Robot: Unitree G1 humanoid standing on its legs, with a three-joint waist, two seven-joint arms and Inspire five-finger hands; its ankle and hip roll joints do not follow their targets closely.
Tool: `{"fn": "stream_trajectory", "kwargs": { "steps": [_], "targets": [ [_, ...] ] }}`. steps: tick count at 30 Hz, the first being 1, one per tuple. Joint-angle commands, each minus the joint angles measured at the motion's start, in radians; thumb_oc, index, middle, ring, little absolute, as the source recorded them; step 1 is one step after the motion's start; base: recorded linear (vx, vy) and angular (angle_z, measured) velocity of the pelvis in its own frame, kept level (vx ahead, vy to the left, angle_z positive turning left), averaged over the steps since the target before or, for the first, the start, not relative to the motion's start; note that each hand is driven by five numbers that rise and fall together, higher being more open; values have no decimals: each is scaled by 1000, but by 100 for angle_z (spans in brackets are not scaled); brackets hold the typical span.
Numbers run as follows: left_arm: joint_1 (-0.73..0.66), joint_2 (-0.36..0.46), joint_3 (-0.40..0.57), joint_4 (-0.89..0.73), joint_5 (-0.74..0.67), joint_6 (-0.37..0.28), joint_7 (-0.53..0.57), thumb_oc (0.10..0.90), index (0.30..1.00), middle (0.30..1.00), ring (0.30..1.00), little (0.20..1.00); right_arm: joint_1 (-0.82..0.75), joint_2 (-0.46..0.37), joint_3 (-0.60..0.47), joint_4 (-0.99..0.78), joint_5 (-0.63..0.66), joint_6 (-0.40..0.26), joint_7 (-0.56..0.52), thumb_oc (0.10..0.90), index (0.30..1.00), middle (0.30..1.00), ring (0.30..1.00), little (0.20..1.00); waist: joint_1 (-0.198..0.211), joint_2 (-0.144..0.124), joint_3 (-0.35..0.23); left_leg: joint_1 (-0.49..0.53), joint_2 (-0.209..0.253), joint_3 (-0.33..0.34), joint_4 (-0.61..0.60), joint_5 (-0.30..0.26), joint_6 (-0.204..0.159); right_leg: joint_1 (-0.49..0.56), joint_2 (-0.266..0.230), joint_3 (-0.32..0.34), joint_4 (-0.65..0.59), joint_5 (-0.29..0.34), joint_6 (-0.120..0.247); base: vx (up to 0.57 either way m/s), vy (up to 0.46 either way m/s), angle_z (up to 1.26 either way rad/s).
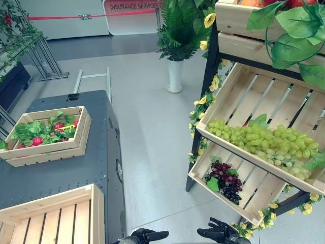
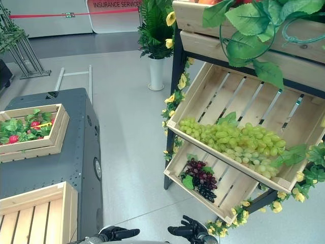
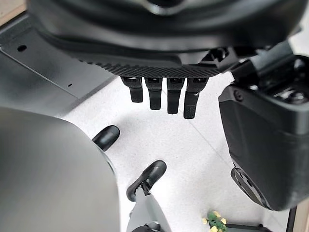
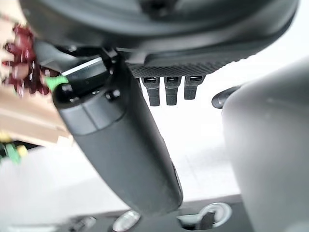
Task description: Pick up the fruits from the basket on one side to the basket on the other side
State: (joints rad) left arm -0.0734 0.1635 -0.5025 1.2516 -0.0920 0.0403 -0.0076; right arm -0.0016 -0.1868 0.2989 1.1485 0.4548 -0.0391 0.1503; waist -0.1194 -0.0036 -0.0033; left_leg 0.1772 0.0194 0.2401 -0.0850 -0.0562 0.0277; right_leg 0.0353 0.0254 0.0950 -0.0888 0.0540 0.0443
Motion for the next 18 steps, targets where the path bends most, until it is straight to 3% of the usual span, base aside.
{"fn": "stream_trajectory", "kwargs": {
  "steps": [1,4,18],
  "targets": [
    [-54,-26,11,20,23,-26,16,800,900,900,900,900,-89,16,50,72,-109,-30,41,800,900,900,900,900,7,-10,21,-58,-39,-74,-2,-23,18,37,16,-55,2,-47,-2,16,-28,19],
    [-43,-19,22,24,21,-34,29,800,900,900,900,900,-96,15,83,68,-143,-56,58,800,900,900,900,900,23,-9,25,-57,-42,-93,-2,-20,18,46,10,-80,2,-53,-2,34,-25,19],
    [-21,-15,52,30,-15,-71,37,800,900,900,900,900,-100,19,118,74,-200,-64,5,800,900,900,900,900,68,-6,45,-57,-55,-160,-2,-14,20,70,-7,-141,3,-70,-4,18,-11,17]
  ]
}}
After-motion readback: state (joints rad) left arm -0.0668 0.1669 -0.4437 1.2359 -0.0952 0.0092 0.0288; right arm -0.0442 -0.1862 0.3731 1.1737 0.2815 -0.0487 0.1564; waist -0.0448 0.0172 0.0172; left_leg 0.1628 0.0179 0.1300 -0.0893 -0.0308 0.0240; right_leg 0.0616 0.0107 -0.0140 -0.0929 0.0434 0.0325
